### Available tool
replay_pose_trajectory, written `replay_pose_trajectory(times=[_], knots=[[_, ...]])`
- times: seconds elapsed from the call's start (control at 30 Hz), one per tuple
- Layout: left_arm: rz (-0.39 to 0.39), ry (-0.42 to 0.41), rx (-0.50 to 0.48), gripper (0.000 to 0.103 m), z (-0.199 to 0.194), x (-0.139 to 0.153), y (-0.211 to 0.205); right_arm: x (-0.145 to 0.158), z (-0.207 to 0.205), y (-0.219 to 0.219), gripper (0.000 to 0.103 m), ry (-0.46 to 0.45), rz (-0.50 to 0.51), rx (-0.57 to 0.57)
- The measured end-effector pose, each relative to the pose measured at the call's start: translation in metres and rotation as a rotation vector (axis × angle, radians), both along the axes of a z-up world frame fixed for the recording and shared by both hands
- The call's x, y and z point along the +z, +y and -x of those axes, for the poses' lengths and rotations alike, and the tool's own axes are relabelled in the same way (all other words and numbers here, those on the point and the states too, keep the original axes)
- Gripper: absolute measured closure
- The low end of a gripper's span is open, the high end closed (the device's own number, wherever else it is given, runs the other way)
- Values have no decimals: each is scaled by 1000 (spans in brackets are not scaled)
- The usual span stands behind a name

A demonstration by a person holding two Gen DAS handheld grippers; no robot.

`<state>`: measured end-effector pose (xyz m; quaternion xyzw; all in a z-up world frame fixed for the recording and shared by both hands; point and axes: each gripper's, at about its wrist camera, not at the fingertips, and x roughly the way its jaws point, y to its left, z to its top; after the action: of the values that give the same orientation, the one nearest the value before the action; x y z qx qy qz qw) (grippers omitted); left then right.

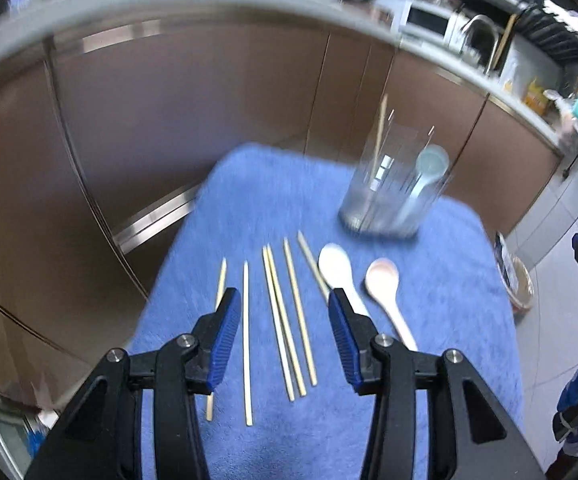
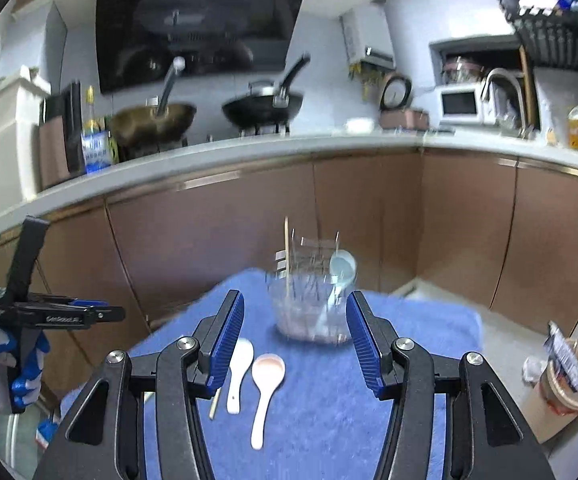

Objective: Organize utensils
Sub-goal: 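Grasp another chopstick with the left tool while the right tool grasps the pink spoon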

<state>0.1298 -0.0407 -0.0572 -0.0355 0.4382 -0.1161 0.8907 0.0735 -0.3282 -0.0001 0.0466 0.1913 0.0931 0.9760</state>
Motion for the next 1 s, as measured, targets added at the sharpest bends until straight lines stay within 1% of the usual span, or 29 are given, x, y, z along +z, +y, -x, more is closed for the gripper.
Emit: replay_pose_trajectory(times=[0.1,0.2,0.33,0.43,0.57,0.7,1.0], knots=[[3,81,-11,60,-18,-26,0,-25,-17,2,50,74,2,32],[6,140,-22,61,-33,-47,1,-47,-32,0,50,146,-20,71],[-9,195,-47,68,-50,-66,-6,-78,-55,-3,55,260,-64,119],[-23,228,-59,71,-61,-78,-10,-95,-67,-3,56,315,-79,133],[-37,268,-46,75,-78,-93,-10,-111,-79,-5,56,355,-90,142],[-37,301,-41,76,-91,-106,-9,-121,-92,-4,56,386,-93,154],[-74,324,-46,77,-112,-120,-18,-140,-114,-1,56,426,-95,181]])
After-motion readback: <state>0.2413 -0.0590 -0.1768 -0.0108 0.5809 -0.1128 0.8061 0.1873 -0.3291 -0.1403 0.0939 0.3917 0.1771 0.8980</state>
